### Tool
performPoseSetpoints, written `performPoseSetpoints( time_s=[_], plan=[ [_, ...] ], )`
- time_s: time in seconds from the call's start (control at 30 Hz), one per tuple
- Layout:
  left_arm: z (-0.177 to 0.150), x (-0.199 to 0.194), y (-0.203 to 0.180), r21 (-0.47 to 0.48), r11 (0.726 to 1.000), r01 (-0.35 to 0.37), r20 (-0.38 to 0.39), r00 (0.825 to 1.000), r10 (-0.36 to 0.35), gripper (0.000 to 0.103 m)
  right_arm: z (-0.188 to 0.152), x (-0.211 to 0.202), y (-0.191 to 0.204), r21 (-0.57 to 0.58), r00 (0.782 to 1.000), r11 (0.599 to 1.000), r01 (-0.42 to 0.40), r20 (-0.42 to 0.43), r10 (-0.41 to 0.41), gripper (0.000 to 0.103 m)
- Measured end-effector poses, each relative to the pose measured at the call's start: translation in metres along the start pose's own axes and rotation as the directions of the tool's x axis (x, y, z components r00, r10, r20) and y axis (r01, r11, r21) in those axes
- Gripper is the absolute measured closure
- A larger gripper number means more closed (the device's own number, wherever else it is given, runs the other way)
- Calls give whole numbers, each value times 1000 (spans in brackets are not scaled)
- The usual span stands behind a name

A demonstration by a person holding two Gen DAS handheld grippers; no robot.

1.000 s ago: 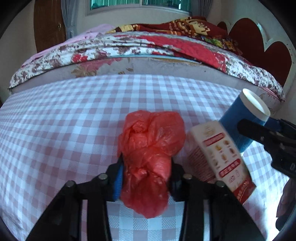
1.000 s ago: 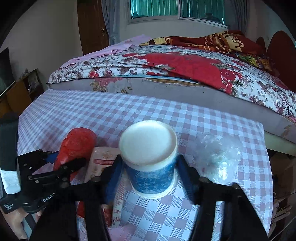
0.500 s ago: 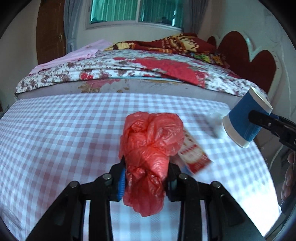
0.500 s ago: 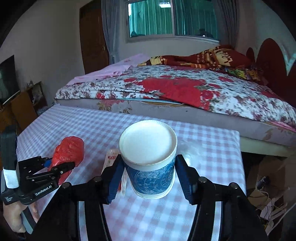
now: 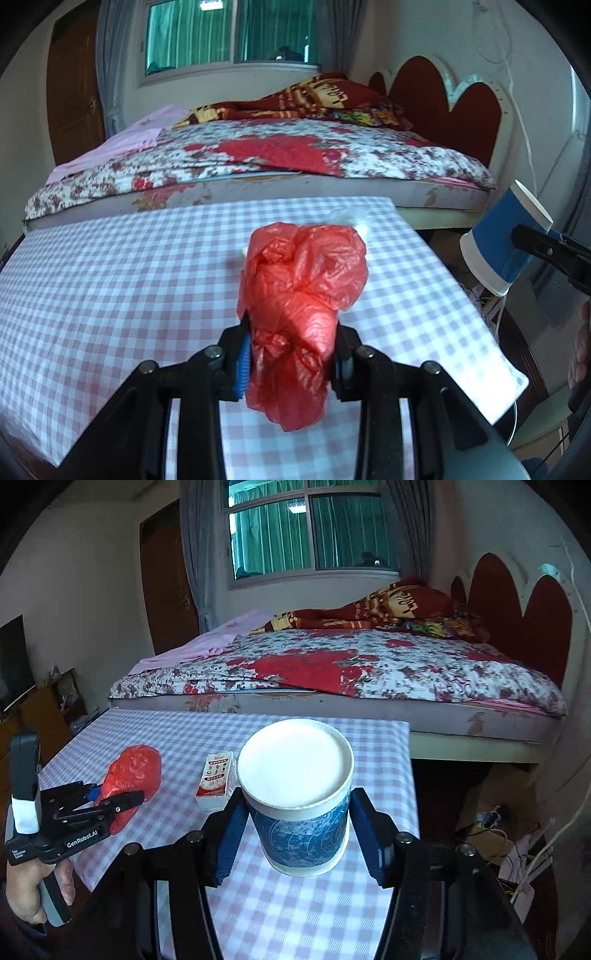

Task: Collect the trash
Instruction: 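Carry the red plastic bag and paper cup toward the bucket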

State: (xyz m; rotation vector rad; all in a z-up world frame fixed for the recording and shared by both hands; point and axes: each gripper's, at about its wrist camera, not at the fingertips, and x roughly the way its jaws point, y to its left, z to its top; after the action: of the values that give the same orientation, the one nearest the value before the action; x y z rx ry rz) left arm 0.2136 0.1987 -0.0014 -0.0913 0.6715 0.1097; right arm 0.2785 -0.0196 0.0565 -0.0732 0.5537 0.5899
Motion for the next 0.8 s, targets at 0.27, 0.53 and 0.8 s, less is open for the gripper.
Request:
performPoseSetpoints(
  time_s=[0.27, 0.53, 0.8],
  plan=[
    [-4, -28, -36, 45, 998, 41, 22, 999, -42, 69, -10, -52, -10, 24, 999, 1000, 10, 49, -11, 45],
    [-9, -52, -78, 102, 990, 95, 37, 994, -99, 69, -29, -107, -26, 45, 995, 998, 51, 86, -55, 45],
    [-27, -60, -138, 173, 966, 194, 13, 980, -199, 69, -64, -153, -63, 93, 991, 990, 107, 72, -114, 45]
  ],
)
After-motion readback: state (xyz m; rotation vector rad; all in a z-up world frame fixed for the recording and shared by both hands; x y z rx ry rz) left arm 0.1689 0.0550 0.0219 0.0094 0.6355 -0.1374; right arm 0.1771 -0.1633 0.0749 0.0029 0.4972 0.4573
